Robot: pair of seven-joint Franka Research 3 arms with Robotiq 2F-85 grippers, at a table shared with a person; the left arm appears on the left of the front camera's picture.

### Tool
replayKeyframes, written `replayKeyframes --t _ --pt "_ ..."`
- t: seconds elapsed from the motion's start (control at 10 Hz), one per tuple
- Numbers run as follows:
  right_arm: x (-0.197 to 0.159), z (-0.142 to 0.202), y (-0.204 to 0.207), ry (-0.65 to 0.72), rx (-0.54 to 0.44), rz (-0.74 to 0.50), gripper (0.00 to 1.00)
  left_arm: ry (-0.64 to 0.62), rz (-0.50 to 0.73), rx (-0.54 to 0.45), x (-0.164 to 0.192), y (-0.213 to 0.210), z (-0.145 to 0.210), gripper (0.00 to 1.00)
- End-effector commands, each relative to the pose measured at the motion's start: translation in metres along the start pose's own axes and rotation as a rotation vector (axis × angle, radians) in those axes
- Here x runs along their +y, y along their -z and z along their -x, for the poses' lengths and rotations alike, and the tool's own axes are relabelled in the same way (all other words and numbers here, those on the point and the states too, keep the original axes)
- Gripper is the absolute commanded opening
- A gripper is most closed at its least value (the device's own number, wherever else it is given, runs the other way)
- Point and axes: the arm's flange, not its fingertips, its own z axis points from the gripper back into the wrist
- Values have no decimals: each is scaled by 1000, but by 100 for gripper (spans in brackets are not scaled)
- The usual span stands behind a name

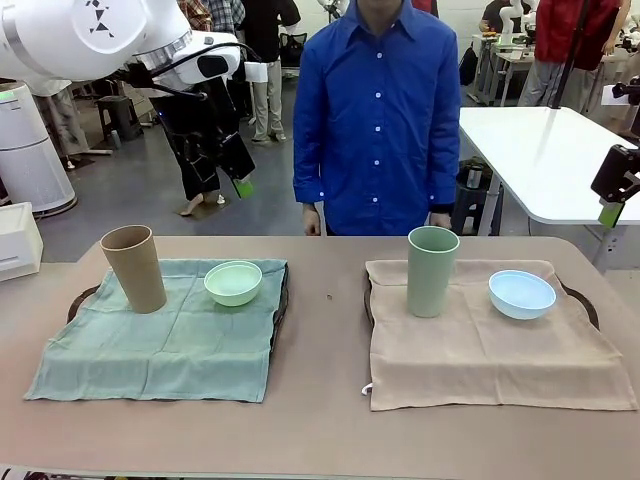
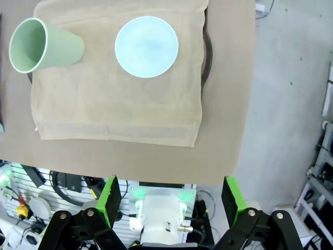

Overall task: Set up a tray with a mat and arrange the tableware.
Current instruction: Place the Picnic Bowl and Reusable plastic cup back onto the Handle tray in front of the human's position.

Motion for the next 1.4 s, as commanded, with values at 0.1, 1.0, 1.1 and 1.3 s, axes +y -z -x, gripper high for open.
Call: replayKeyframes --t 0.1,1.0,1.1,1.3 --pt "-15 7 12 47 -3 -61 100 -197 45 125 48 3 33 100" --pt "-144 41 1 220 -22 -921 100 -456 812 -381 202 -106 199 100" --pt "-153 41 4 254 -19 -1004 100 -485 886 -431 218 -101 216 100" --pt "-165 38 22 331 24 -1143 100 -558 1000 -468 243 -77 240 100"
